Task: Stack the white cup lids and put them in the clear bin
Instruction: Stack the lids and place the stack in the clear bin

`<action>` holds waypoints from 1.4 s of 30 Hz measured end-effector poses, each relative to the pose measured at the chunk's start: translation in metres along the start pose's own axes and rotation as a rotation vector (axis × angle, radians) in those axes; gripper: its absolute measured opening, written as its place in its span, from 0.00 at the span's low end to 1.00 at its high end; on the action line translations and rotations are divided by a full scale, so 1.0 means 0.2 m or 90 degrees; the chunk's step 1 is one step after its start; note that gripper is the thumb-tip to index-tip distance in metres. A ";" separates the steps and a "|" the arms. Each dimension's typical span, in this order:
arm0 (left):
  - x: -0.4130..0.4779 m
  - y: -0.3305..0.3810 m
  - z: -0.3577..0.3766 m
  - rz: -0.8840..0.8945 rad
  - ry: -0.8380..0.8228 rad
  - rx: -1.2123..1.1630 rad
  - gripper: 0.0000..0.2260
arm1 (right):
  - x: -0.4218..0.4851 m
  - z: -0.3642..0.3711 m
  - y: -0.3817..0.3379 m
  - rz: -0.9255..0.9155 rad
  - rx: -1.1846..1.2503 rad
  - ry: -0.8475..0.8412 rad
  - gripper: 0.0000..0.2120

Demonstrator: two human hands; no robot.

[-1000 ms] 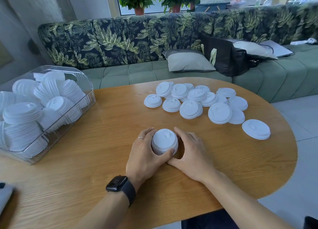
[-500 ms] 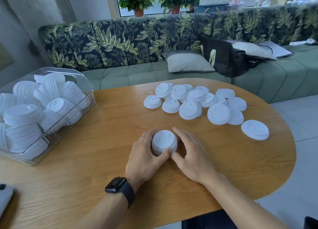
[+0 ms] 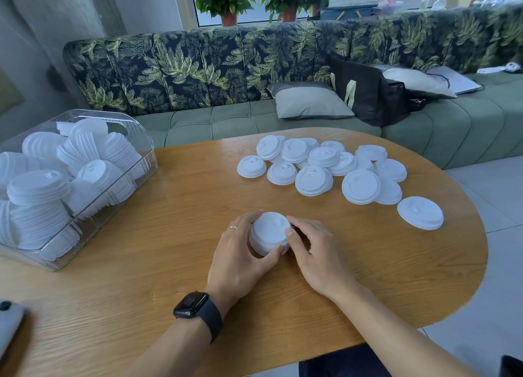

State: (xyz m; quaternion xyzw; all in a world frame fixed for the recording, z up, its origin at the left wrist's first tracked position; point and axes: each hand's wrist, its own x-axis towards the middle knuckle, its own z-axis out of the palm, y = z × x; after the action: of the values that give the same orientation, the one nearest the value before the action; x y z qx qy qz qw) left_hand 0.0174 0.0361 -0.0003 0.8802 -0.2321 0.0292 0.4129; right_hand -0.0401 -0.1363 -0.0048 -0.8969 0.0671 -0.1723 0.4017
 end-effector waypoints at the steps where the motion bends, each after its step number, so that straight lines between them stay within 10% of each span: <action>1: 0.00 0.00 0.00 0.001 0.003 -0.001 0.33 | 0.00 0.00 0.00 -0.001 0.002 0.000 0.17; 42: -0.01 -0.03 0.03 0.015 -0.012 0.122 0.37 | 0.00 0.01 0.02 -0.020 -0.056 0.024 0.15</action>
State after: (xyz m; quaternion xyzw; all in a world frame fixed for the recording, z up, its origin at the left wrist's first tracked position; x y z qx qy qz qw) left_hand 0.0171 0.0359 -0.0095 0.9133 -0.2423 0.0478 0.3240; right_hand -0.0385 -0.1374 -0.0095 -0.9112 0.0679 -0.1925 0.3578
